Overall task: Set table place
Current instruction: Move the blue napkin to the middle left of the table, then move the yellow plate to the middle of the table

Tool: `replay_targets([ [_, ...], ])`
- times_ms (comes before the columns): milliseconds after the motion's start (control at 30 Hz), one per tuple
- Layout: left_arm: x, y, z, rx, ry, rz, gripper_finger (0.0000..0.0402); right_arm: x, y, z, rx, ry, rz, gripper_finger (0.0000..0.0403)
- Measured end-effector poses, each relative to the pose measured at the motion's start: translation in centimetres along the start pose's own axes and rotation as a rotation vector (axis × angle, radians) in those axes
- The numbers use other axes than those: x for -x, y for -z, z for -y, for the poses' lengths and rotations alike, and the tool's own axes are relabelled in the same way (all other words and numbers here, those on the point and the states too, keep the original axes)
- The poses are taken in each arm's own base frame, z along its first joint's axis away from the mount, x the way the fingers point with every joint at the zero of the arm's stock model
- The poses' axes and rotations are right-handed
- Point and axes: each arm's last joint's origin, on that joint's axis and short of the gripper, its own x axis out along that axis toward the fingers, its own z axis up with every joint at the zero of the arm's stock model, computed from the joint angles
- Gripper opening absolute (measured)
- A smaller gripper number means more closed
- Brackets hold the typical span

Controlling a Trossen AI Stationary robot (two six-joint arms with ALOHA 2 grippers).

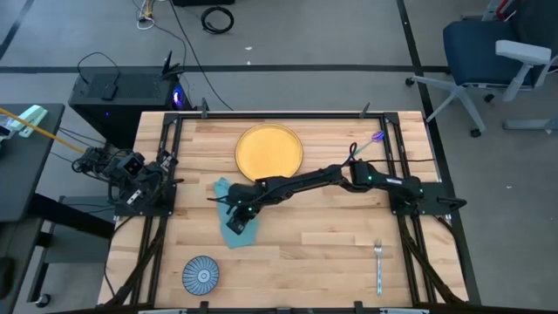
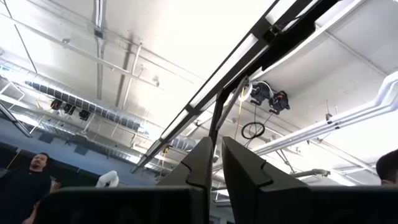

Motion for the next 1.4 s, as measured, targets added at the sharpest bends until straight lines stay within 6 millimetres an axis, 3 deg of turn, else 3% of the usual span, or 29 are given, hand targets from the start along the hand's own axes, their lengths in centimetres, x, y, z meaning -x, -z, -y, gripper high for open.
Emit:
replay_targets([
  [500,0.0,0.0,0.0,0.0,0.0,0.0,0.0045,0.3,-1.5,1.0,-0.027,-0.015,0.026,0.0003],
  [667,0.0,0.0,0.0,0.001,0.0,0.0,0.0042,0.7,-1.5,0.5,-0.033,-0.071,-0.014,0.0003],
  [767,0.0,0.0,0.0,0.001,0.001,0.0,0.0039,2.0,-1.7,-0.5,-0.037,-0.101,-0.011,0.0004],
  [900,0.0,0.0,0.0,0.001,0.001,0.001,0.0043,5.5,-2.7,-3.0,0.019,-0.158,0.05,0.0004],
  [1033,0.0,0.0,0.0,0.0,0.0,0.001,0.0045,10.5,-3.6,-5.6,0.104,-0.21,0.126,0.0004],
  [1200,0.0,0.0,0.0,-0.006,0.0,0.004,0.004,18.6,-3.8,-8.6,0.237,-0.231,0.231,0.0004],
  [1400,0.0,-0.1,0.0,-0.006,-0.008,0.008,0.0034,28.4,-2.2,-10.7,0.357,-0.147,0.369,0.0004],
])
